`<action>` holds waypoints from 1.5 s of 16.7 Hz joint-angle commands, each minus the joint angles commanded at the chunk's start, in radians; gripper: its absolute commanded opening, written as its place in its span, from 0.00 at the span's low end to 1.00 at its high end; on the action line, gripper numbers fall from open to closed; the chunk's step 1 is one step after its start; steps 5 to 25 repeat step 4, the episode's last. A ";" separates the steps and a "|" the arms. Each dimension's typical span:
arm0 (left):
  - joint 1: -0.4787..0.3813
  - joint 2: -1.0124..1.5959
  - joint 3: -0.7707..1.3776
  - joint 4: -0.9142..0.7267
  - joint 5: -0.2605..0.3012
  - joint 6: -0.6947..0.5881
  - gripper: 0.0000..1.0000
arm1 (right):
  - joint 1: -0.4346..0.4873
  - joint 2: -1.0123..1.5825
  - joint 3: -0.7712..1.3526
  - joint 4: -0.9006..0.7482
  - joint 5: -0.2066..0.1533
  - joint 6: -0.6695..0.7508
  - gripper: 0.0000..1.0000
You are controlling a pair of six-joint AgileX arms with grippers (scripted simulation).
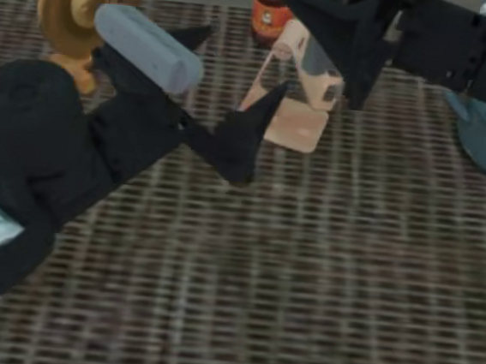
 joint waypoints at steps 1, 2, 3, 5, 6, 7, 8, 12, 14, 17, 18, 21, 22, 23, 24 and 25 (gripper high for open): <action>0.007 -0.033 -0.031 -0.003 0.006 0.000 1.00 | -0.014 -0.010 -0.011 0.002 -0.015 0.001 0.00; 0.012 -0.055 -0.053 -0.005 0.011 0.000 1.00 | -0.025 -0.017 -0.019 0.004 -0.026 0.002 0.00; 0.014 -0.066 -0.064 -0.006 0.014 0.000 1.00 | -0.031 -0.021 -0.024 0.005 -0.033 0.003 0.00; 0.015 -0.068 -0.065 -0.006 0.014 0.000 1.00 | -0.032 -0.021 -0.024 0.005 -0.033 0.003 0.00; 0.015 -0.068 -0.065 -0.006 0.014 0.000 1.00 | -0.032 -0.021 -0.024 0.005 -0.033 0.003 0.00; 0.015 -0.068 -0.065 -0.006 0.014 0.000 1.00 | -0.032 -0.021 -0.024 0.005 -0.033 0.003 0.00; 0.015 -0.068 -0.065 -0.006 0.014 0.000 1.00 | -0.032 -0.021 -0.024 0.005 -0.033 0.003 0.00; 0.015 -0.068 -0.065 -0.006 0.014 0.000 1.00 | -0.032 -0.021 -0.024 0.005 -0.033 0.003 0.00; 0.015 -0.068 -0.065 -0.006 0.014 0.000 1.00 | -0.032 -0.021 -0.024 0.005 -0.033 0.003 0.00; 0.015 -0.068 -0.065 -0.006 0.014 0.000 1.00 | -0.032 -0.021 -0.024 0.005 -0.033 0.003 0.00; 0.015 -0.068 -0.065 -0.006 0.014 0.000 1.00 | -0.032 -0.021 -0.024 0.005 -0.033 0.003 0.00; 0.015 -0.068 -0.065 -0.006 0.014 0.000 1.00 | -0.032 -0.021 -0.024 0.005 -0.033 0.003 0.00; 0.015 -0.068 -0.065 -0.006 0.014 0.000 1.00 | -0.032 -0.021 -0.024 0.005 -0.033 0.003 0.00; 0.015 -0.068 -0.065 -0.006 0.014 0.000 1.00 | -0.032 -0.021 -0.024 0.005 -0.033 0.003 0.00; 0.015 -0.068 -0.065 -0.006 0.014 0.000 1.00 | -0.032 -0.021 -0.024 0.005 -0.033 0.003 0.00; 0.015 -0.068 -0.065 -0.006 0.014 0.000 1.00 | -0.032 -0.021 -0.024 0.005 -0.033 0.003 0.00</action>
